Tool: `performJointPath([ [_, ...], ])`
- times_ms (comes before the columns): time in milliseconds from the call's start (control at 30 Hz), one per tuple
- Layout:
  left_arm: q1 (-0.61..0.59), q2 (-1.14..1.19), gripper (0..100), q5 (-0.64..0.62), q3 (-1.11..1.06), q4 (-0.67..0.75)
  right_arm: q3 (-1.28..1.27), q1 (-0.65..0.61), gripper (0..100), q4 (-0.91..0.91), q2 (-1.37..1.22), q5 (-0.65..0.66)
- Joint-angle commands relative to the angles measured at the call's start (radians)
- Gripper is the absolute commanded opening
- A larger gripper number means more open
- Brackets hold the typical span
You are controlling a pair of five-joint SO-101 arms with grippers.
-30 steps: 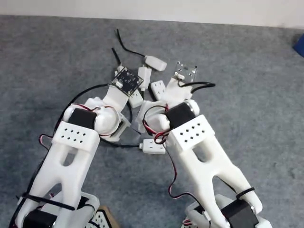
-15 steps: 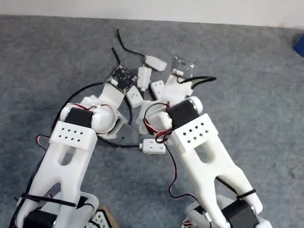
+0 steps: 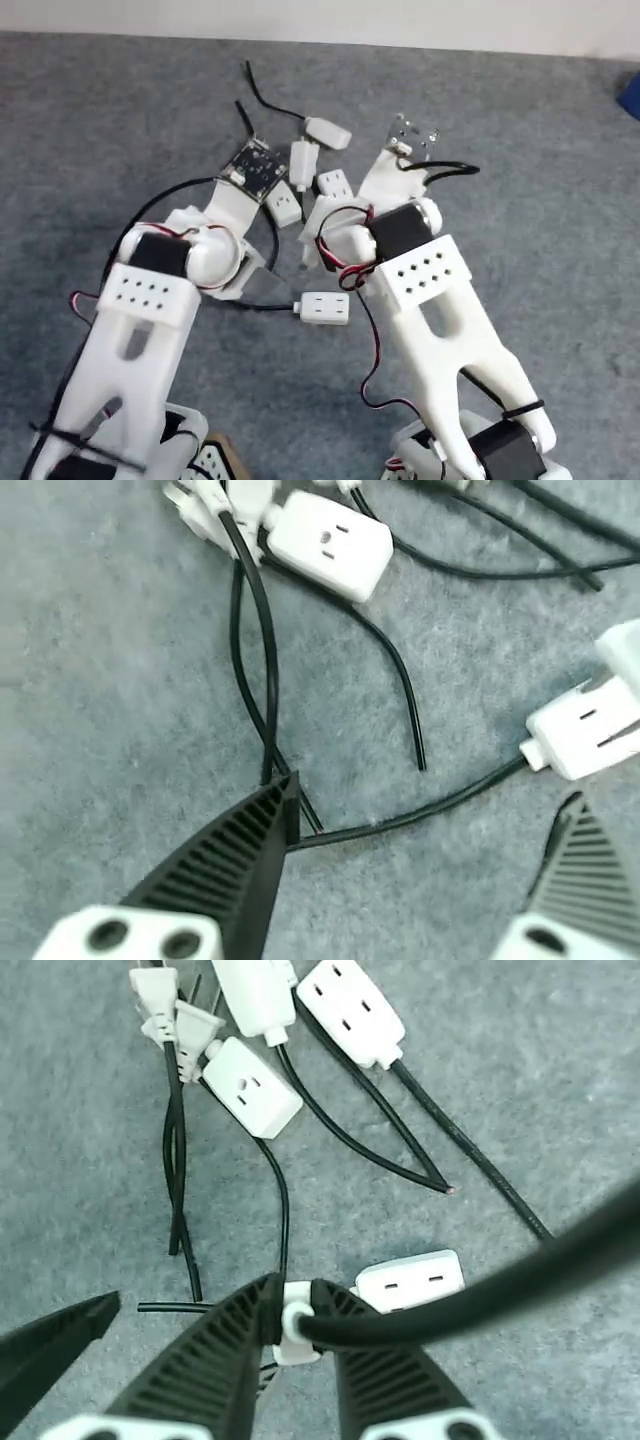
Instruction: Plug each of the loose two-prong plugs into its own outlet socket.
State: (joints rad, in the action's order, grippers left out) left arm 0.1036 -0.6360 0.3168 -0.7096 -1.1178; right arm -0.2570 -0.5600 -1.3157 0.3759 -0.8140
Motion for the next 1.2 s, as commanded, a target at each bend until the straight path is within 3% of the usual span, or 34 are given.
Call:
performJointPath([
  [0,0.018,-0.071,38,0.003,0.030,-0.009,0.041,0.019,0.5,0.018,0.038,-0.017],
  [233,0.082,0.002,38,-0.044,0.038,0.012,0.041,-0.071,0.5,0.016,0.039,-0.037],
  [633,0.027,0.131,38,-0.041,0.041,0.155,0.041,-0.074,0.6,-0.001,0.039,0.000],
  [1167,0.019,0.133,38,-0.040,0.051,0.155,0.007,-0.073,0.6,-0.010,0.039,0.038],
])
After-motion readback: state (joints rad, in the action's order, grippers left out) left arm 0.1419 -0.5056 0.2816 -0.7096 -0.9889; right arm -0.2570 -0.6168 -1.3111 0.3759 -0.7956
